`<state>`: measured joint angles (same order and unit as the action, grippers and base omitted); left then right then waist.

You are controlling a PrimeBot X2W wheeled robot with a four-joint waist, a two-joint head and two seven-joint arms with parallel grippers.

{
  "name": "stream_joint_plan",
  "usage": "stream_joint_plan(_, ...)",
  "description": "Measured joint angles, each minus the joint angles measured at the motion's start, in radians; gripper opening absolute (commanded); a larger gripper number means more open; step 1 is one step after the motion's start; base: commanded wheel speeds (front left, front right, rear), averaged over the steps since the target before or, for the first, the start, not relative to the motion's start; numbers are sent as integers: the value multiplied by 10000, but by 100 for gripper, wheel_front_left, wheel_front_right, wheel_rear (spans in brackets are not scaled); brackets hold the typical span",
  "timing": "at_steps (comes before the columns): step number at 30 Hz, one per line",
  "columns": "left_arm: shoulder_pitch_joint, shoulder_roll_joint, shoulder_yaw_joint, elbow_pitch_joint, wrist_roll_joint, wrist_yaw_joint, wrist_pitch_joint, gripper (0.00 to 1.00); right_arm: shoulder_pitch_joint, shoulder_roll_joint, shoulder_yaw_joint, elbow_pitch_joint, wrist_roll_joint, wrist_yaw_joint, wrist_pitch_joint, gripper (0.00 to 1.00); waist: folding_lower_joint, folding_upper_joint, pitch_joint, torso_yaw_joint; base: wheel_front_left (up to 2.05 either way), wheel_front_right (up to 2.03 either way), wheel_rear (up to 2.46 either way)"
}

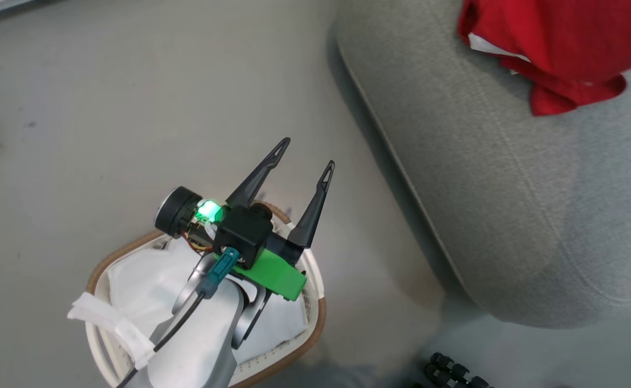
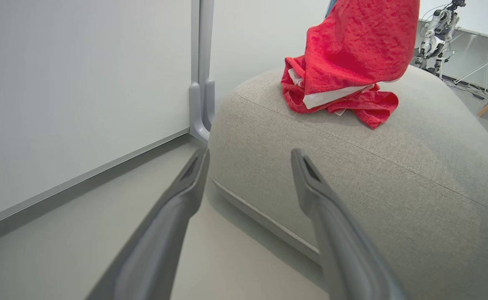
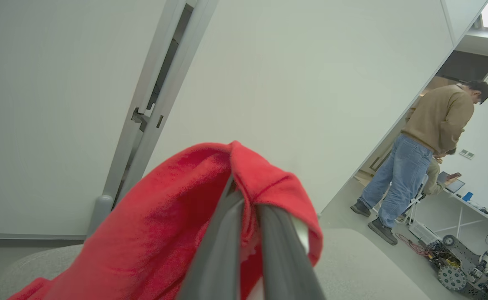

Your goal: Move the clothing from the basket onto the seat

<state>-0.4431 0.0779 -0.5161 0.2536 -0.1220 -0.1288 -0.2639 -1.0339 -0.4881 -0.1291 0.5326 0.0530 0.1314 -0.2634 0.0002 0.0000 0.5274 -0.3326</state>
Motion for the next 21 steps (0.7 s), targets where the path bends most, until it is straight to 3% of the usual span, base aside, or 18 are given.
stream_joint_plan(9, -121, -12, 102, 21, -46, -2, 0, 100, 1012, 460, -1225, 2638, -464, 0, 2, 0, 0, 0, 639, 977, 0, 0, 0)
stream_joint_plan(11, -117, -17, 153, 25, -58, -2, 0, 100, 1192, 562, -1526, 2905, -479, 0, 2, 24, 0, 0, 715, 1081, 0, 0, 0)
stream_joint_plan(12, -109, -21, 184, 38, -58, -2, 0, 100, 1276, 640, -1618, 3001, -502, 0, 2, 29, 0, 0, 741, 1112, 0, 0, 0)
stream_joint_plan(13, -100, -25, 213, 59, -58, -2, 0, 100, 1343, 706, -1697, 3060, -533, 0, 2, 46, 0, 0, 745, 1116, 0, 0, 0)
stream_joint_plan(15, -77, -33, 259, 109, -59, -2, 0, 100, 1563, 901, -1885, 3045, -558, 0, 2, 100, 0, 0, 708, 1093, 0, 0, 0)
stream_joint_plan(21, 78, -31, 439, 242, -77, -2, 0, 100, 2394, 1317, -2192, 2405, -554, 0, 2, 100, -1, 0, 338, 888, 0, 0, 0)
